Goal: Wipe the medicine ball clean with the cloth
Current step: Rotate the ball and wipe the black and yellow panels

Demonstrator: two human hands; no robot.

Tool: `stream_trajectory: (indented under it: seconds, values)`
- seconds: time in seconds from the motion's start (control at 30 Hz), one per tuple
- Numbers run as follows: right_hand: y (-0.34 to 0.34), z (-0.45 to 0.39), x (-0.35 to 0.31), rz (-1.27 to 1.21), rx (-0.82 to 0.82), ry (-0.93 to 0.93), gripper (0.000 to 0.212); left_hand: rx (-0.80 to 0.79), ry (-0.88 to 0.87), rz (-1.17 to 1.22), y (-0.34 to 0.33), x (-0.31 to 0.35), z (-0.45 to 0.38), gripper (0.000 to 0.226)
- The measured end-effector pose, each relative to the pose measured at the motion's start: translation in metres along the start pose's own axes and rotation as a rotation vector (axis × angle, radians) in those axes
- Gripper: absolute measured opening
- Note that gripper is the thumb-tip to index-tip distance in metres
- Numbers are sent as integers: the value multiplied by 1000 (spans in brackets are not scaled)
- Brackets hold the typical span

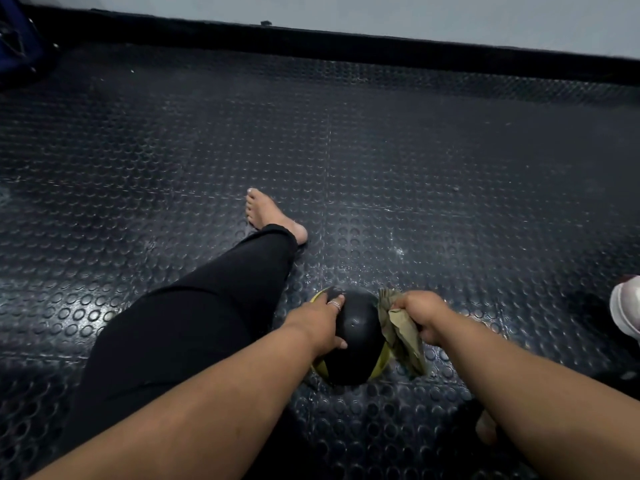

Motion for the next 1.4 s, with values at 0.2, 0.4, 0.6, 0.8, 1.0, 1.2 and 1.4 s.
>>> stream_trajectory:
  seconds: [0.2, 0.4, 0.6, 0.8, 1.0, 1.2, 1.4]
  values:
    - [3, -10, 18, 243, 179, 51, 7, 92, 6, 15, 4, 2, -5, 90]
    - [-13, 0, 18, 434, 232, 202, 44, 92, 7, 32, 5, 1, -8, 86]
    - [-15, 12, 11, 567, 223, 306, 50, 69, -11, 30, 5, -2, -5, 98]
    - [-20, 27, -26, 515, 280, 497, 37, 50, -23, -3, 3, 2, -9, 106]
    - [-39, 17, -20, 890, 429, 516, 36, 45, -19, -25, 4, 5, -14, 105]
    - [-21, 2, -21, 748, 365, 382, 33, 48, -37, -60, 5, 12, -19, 104]
    - [-19, 0, -22, 743, 352, 346, 17, 40, -56, -75, 3, 12, -21, 104]
Point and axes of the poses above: each hand's wrist, its own z-axis away from the middle knuckle, its own y-axis out of the back of the hand, x = y × z, the point moved 7 cm from there along -z, towards the middle knuckle, and after that the axes turned 14 degrees about -y, right-handed, at the moved point
